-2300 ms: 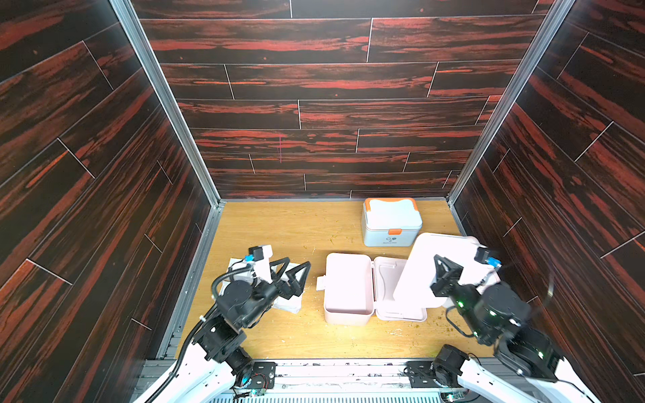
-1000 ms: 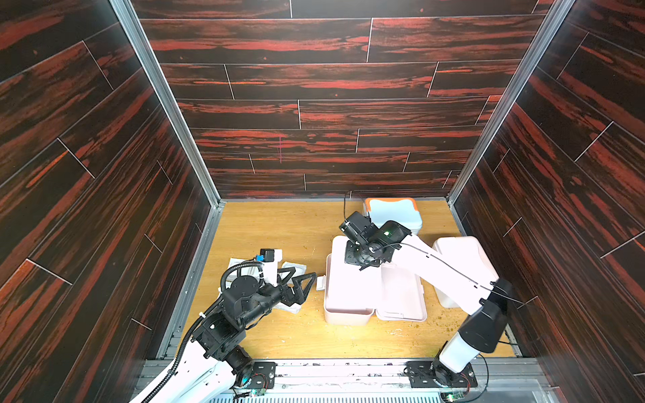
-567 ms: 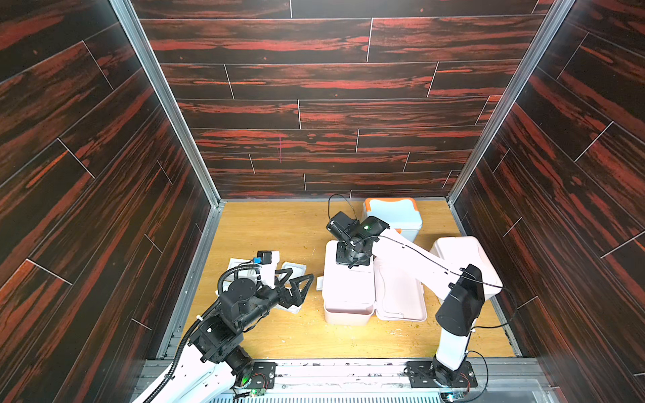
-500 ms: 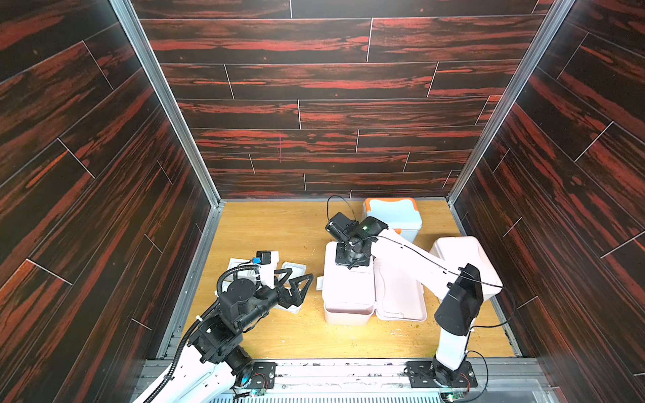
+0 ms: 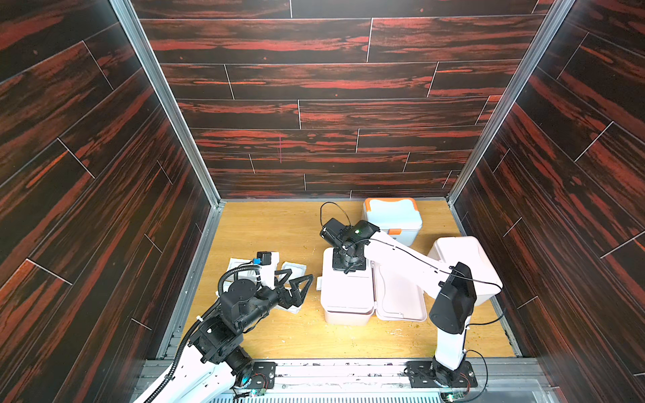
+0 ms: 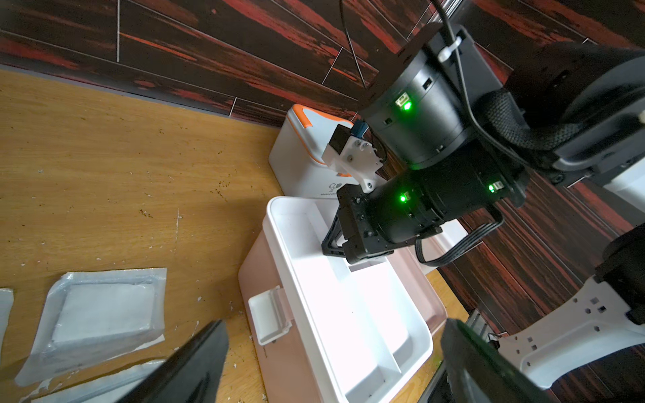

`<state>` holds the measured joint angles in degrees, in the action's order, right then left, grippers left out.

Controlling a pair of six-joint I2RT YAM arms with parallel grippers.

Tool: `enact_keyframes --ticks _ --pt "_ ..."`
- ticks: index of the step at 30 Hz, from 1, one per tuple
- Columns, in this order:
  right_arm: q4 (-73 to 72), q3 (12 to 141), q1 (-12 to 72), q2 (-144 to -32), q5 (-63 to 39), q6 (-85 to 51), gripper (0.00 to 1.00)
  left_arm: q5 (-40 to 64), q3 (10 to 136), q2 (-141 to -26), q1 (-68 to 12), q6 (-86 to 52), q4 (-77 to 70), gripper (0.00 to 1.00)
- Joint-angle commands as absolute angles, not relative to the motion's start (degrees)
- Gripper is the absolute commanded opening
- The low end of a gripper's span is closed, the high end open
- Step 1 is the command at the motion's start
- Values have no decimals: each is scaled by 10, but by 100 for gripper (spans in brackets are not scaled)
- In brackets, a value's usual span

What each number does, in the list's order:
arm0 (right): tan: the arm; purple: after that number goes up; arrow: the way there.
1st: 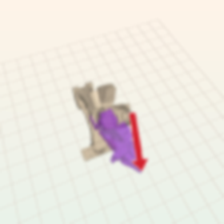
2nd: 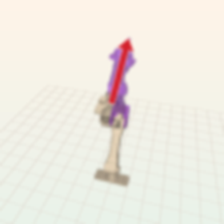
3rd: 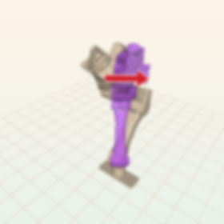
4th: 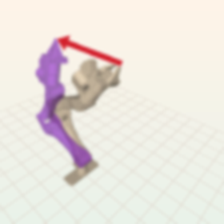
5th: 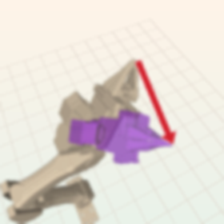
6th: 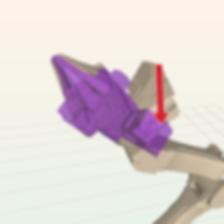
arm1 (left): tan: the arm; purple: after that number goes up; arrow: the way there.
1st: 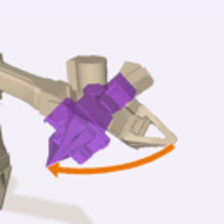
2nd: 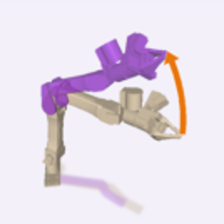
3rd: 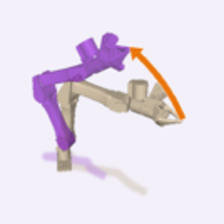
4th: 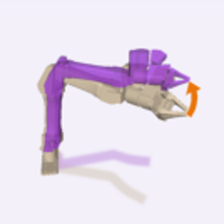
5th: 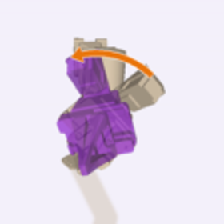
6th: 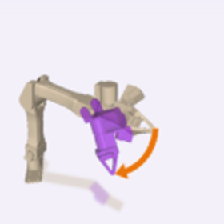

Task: Open first aid kits and take out gauze
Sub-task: Place the compartment layer in the first aid kit.

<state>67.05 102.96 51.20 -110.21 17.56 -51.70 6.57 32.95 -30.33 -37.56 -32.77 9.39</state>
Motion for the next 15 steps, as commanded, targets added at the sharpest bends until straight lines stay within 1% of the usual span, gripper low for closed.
enact_keyframes --ticks 1,7,15 --pt "690 1027 515 -1124 189 -527 0 62 328 -301 -376 -323 89 100" --pt "702 1021 516 -1115 210 -534 0 62 327 -304 -376 -326 84 100" --pt "690 1002 517 -1113 203 -534 0 65 331 -312 -376 -326 79 100"
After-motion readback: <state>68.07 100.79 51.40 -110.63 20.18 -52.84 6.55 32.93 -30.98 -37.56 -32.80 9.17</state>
